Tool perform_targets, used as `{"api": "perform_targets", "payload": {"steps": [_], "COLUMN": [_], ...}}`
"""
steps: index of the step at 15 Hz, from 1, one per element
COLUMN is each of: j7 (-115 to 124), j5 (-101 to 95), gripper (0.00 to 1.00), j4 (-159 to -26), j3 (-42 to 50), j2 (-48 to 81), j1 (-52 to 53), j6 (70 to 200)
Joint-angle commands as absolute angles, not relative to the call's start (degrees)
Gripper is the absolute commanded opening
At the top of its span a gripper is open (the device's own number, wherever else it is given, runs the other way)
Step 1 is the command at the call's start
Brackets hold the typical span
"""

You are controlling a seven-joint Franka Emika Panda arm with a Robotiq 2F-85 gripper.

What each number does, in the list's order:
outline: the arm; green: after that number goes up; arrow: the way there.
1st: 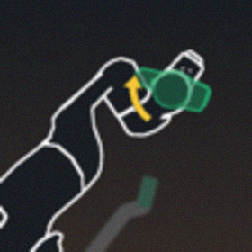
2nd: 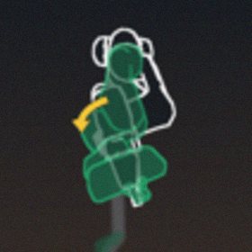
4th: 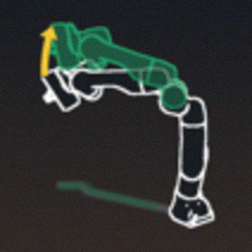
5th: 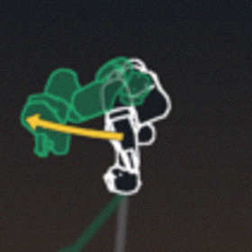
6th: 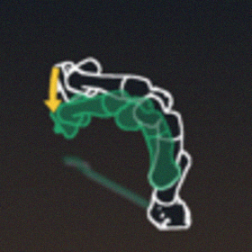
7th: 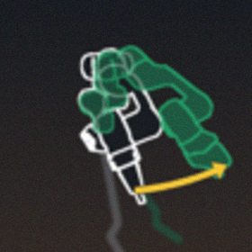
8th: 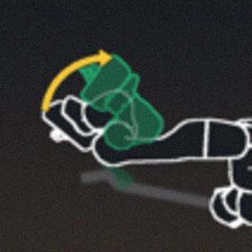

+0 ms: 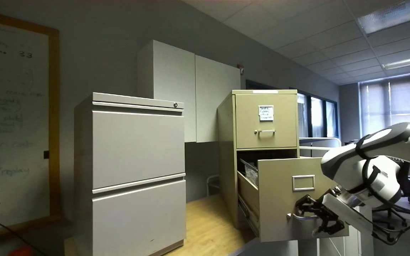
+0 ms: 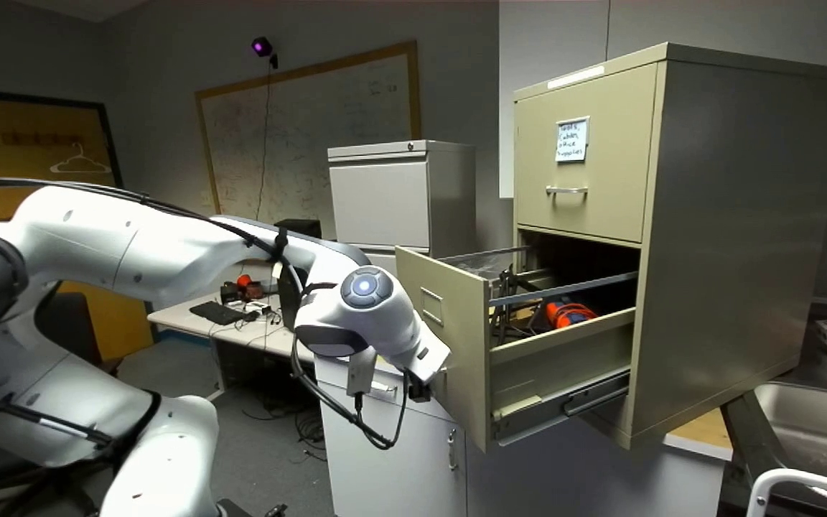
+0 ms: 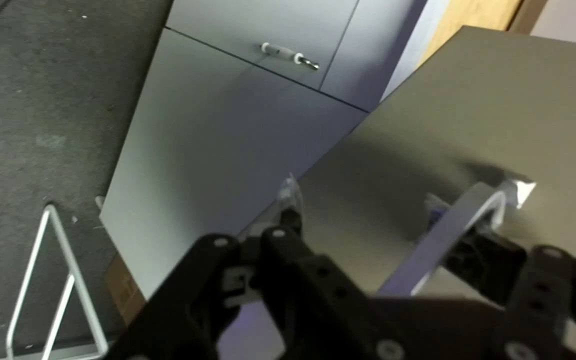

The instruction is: Open the bottom drawer of the file cabinet on the right

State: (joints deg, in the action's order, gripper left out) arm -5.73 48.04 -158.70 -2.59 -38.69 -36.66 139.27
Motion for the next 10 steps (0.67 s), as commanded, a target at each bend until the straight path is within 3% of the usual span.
{"api": "perform_targets", "payload": {"steps": [1, 7, 10], "j7": [3.8, 20.2, 24.5], "j5": [40.3, 29.1, 29.3], "gripper": [0.99, 1.00, 1.00], "j4": [-161.4, -160.6, -159.5], "j3": [-15.3, -32.2, -36.0], "j2": [-43.2, -59.0, -68.1], "j1": [-44.5, -57.0, -57.6], "j6": [136.3, 127.8, 121.6]}}
